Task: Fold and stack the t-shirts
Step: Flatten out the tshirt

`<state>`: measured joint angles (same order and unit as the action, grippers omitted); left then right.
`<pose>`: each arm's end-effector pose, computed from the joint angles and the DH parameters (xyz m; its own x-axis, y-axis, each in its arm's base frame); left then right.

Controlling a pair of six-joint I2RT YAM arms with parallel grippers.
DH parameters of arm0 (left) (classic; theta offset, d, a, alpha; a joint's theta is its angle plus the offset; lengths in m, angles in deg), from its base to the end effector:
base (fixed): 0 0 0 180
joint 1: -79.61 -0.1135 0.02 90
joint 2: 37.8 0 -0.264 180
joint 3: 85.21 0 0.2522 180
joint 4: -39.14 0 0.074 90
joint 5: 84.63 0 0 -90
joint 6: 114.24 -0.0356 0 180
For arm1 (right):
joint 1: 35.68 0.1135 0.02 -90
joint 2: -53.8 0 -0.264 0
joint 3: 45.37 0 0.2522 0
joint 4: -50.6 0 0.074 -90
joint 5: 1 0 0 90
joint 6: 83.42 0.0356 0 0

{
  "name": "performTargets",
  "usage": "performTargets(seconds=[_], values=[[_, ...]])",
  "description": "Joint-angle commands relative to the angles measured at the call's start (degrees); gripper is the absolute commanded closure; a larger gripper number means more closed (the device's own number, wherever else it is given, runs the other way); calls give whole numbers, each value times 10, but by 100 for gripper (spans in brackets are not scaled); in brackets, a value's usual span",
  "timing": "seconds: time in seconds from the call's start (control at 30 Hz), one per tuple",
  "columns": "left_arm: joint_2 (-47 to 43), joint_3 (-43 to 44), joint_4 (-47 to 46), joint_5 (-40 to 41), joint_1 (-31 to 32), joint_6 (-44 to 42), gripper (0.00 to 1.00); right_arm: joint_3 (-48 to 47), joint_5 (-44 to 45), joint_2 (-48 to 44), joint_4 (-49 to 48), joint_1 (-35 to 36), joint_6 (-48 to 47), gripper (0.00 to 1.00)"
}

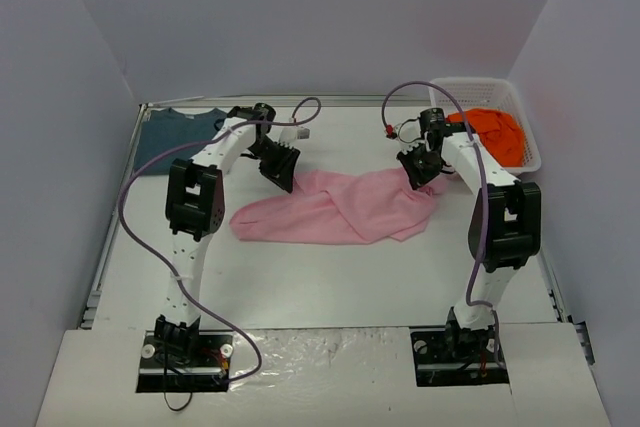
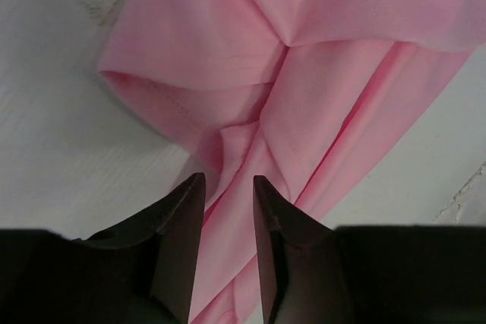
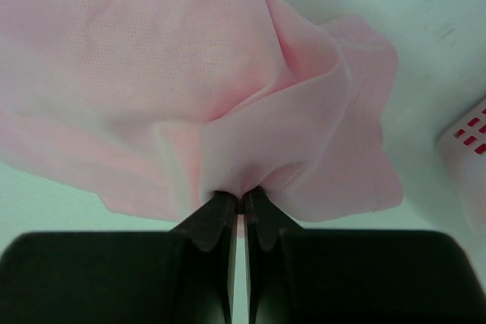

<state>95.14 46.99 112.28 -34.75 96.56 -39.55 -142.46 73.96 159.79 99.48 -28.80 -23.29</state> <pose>0.4526 -0.1619 0.2063 -0.7823 0.4495 -0.4313 0.6227 0.5813 -0.5238 0.3957 0.0570 0.2366 -0.6023 -0.5571 -0.5717 -0.6377 0.7666 -0.0752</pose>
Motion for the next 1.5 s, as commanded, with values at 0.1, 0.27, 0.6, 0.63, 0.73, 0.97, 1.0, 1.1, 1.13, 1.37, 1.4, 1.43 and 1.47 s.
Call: performTargets(seconds=[0.1,0.27,0.6,0.63,0.73,0.97,1.0,1.1,1.13,1.37,1.4,1.43,1.47], values=[[-21,18,32,-18,61,9,67,10,10,13,0,4,6,100],[-11,5,12,-9,69,25,62,18,14,15,-3,5,5,100],[7,1,-7,71,70,28,58,27,19,15,-7,6,2,100],[5,0,-8,72,70,27,59,28,20,16,-7,6,2,100],[7,-3,-11,59,70,26,66,28,23,18,-7,7,2,100],[1,-5,-7,44,79,18,98,31,27,20,-10,7,3,100],[-2,-5,-5,43,80,19,98,33,28,20,-9,7,3,100],[-10,-5,-1,47,79,15,98,34,33,20,-10,7,2,100],[-13,-5,0,49,78,14,98,36,34,20,-12,7,2,100],[-71,-9,21,62,33,5,98,23,54,4,-14,2,4,100],[-84,-1,28,53,21,2,98,18,57,1,-12,1,4,100],[-90,4,42,49,9,0,98,12,60,-3,-12,-3,4,100],[-96,10,48,45,-18,-2,98,1,62,-9,-12,-4,4,100]])
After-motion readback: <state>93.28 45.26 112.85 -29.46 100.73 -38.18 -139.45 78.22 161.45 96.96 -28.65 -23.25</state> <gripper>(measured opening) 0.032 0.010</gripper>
